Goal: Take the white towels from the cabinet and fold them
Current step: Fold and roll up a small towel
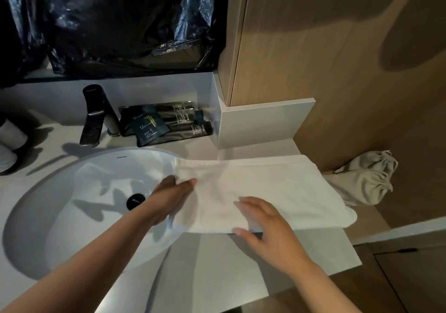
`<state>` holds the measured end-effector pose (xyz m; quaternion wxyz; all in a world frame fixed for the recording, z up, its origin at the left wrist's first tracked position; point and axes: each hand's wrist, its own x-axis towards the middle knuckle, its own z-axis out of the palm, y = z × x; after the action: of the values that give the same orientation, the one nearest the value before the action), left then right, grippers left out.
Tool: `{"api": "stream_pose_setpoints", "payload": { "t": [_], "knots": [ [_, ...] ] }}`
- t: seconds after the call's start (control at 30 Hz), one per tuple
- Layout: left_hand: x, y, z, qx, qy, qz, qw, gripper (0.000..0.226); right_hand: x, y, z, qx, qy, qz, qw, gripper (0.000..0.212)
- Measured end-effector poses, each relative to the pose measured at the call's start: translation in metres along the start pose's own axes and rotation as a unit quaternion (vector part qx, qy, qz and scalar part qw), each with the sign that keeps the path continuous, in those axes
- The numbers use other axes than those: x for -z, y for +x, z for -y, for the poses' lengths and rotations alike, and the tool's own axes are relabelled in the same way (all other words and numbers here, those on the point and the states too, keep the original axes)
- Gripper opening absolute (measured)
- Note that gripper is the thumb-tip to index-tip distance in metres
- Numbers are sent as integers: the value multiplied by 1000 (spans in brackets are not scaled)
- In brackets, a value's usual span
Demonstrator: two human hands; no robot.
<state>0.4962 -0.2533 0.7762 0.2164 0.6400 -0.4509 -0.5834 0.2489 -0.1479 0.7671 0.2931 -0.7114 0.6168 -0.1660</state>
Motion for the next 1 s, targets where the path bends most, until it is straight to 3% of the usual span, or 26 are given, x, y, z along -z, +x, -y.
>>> {"api": "stream_pose_setpoints", "payload": {
  "t": [0.23, 0.37, 0.63, 0.73, 1.0],
  "knots": [
    [-13, -23, -57, -25, -108, 20, 994, 19, 3, -11, 24, 68, -5, -114, 991, 50],
    [-20, -42, -92, -10, -159, 55, 986, 26, 18, -13, 30, 93, -14, -192, 977, 50],
    [-56, -72, -161, -30, -208, 94, 973, 12, 68, -15, 44, 187, -17, -388, 902, 49],
    [-66, -78, -171, -40, -217, 102, 970, 19, 78, -20, 41, 189, -18, -415, 890, 45],
    [-77, -92, -181, -49, -271, 127, 953, 9, 104, -23, 37, 198, 4, -425, 883, 20]
  ]
}}
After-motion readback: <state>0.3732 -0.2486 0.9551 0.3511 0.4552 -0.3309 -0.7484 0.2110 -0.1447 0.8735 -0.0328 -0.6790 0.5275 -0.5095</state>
